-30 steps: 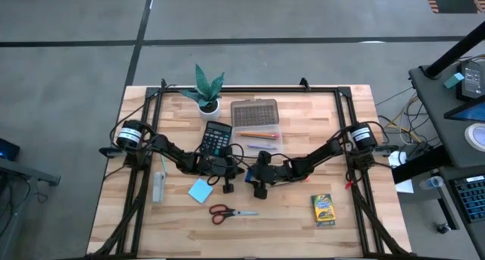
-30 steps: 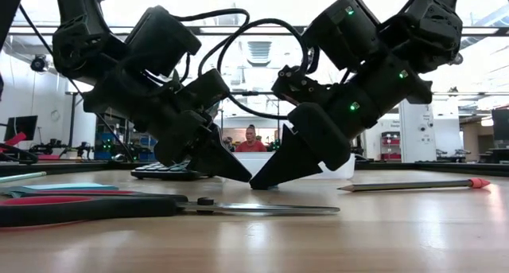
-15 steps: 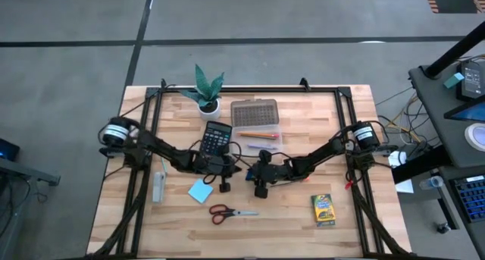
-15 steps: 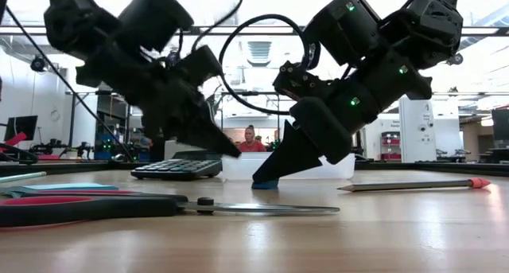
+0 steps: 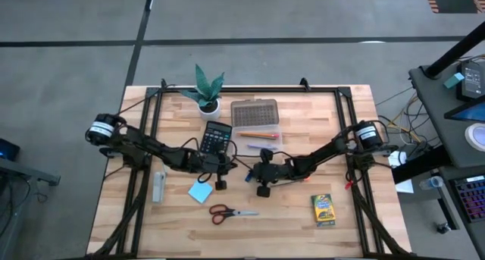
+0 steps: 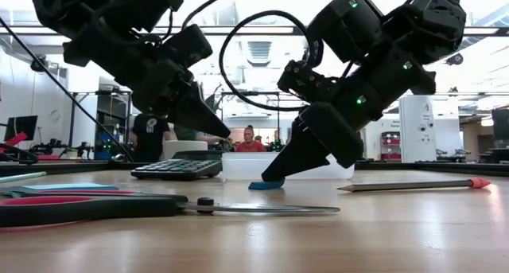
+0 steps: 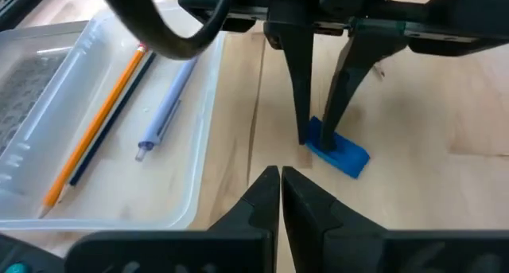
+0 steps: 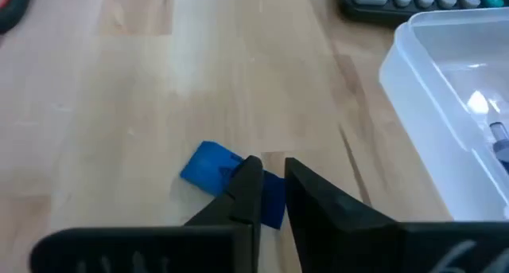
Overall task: Pack school essentials
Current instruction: Put the blue eraser into the supplies box, then put the black and orange pencil into the supplies box
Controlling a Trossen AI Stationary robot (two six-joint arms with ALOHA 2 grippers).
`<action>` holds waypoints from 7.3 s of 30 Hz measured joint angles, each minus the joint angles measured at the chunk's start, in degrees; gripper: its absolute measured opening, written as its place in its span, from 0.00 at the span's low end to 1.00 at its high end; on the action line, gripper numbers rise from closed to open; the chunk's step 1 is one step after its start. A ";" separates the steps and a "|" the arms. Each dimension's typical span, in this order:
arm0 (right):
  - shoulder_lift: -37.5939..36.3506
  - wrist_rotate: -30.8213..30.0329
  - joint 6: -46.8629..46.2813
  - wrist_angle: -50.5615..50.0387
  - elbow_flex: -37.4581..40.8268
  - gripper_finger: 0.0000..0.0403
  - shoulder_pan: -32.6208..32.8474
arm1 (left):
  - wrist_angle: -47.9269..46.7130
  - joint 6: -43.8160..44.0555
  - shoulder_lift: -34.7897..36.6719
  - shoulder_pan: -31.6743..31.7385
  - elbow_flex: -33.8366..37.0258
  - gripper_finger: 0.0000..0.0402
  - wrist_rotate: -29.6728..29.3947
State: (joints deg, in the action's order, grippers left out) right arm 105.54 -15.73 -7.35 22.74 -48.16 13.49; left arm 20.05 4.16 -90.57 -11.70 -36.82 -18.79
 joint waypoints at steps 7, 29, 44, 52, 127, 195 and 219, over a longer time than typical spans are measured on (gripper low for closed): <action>-2.12 0.95 -3.27 -4.75 -0.07 0.02 1.00 | 0.40 1.08 -0.08 -0.35 0.00 0.00 0.09; -7.39 -4.23 -5.57 -8.30 -0.07 0.02 4.84 | 6.75 6.11 -0.15 -5.76 -0.59 0.00 2.04; -7.28 -7.32 -5.11 -7.49 -0.11 0.02 5.87 | 29.45 10.60 -15.20 -6.13 -1.61 0.00 5.03; -7.26 -7.47 -4.57 -7.45 -0.11 0.02 6.04 | 26.96 17.42 -15.21 -4.56 -1.07 0.17 5.81; -33.08 -18.93 -0.11 -20.15 2.45 0.37 6.00 | -9.03 -3.46 -4.08 18.40 -10.65 0.12 9.33; -21.37 12.81 -19.49 -61.69 -11.49 0.37 4.84 | 2.29 -27.12 27.37 5.00 0.07 0.41 -11.94; -7.81 12.75 -6.21 -58.00 -12.76 0.27 4.70 | 1.48 -27.12 33.40 4.94 5.03 0.41 -13.14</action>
State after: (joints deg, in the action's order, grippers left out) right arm 97.73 -2.98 -13.56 -35.26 -60.92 18.19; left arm 21.53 -22.97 -57.17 -6.76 -31.79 -31.92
